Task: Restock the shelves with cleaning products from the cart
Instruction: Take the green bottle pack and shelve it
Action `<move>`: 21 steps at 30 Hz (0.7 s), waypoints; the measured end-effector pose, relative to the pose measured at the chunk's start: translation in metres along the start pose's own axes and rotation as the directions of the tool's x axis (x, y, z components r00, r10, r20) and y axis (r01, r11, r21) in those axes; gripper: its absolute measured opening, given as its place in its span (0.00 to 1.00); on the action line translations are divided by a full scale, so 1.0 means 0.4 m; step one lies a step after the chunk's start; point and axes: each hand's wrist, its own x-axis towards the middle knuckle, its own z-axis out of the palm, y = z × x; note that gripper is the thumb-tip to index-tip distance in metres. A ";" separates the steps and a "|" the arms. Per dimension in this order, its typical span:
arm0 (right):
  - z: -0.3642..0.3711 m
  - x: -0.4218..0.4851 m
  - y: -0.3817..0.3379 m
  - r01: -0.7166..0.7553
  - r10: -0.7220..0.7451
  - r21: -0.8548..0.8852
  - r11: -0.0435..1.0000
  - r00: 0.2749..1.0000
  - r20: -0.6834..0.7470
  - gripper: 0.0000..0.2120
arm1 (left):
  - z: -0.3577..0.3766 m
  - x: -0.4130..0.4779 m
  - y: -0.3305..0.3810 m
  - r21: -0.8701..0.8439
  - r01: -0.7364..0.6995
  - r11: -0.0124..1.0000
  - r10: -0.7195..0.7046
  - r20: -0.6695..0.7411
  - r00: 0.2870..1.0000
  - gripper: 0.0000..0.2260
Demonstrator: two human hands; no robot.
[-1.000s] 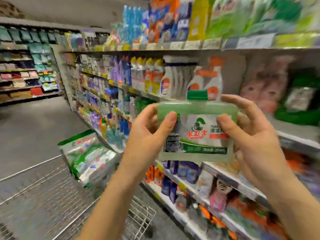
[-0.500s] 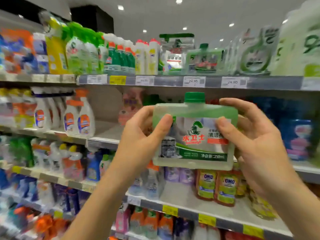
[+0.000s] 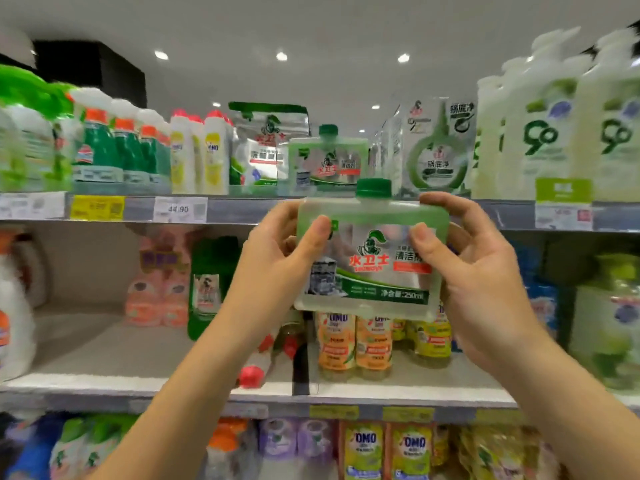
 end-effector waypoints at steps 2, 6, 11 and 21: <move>0.017 0.078 0.026 0.034 -0.034 0.002 0.999 0.999 -0.003 0.13 | -0.004 0.072 -0.034 0.027 -0.044 0.999 0.045 -0.029 0.999 0.16; 0.054 0.236 0.061 0.132 -0.132 -0.011 0.991 0.991 0.009 0.11 | -0.018 0.223 -0.076 0.202 -0.188 0.961 0.207 -0.076 0.975 0.17; 0.079 0.403 0.064 0.229 -0.229 0.015 0.973 0.972 0.056 0.09 | -0.022 0.377 -0.077 0.396 -0.307 0.865 0.390 -0.147 0.909 0.21; 0.078 0.530 0.143 0.215 -0.204 -0.079 0.973 0.971 0.125 0.10 | 0.030 0.486 -0.139 0.655 -0.241 0.716 0.394 -0.095 0.914 0.22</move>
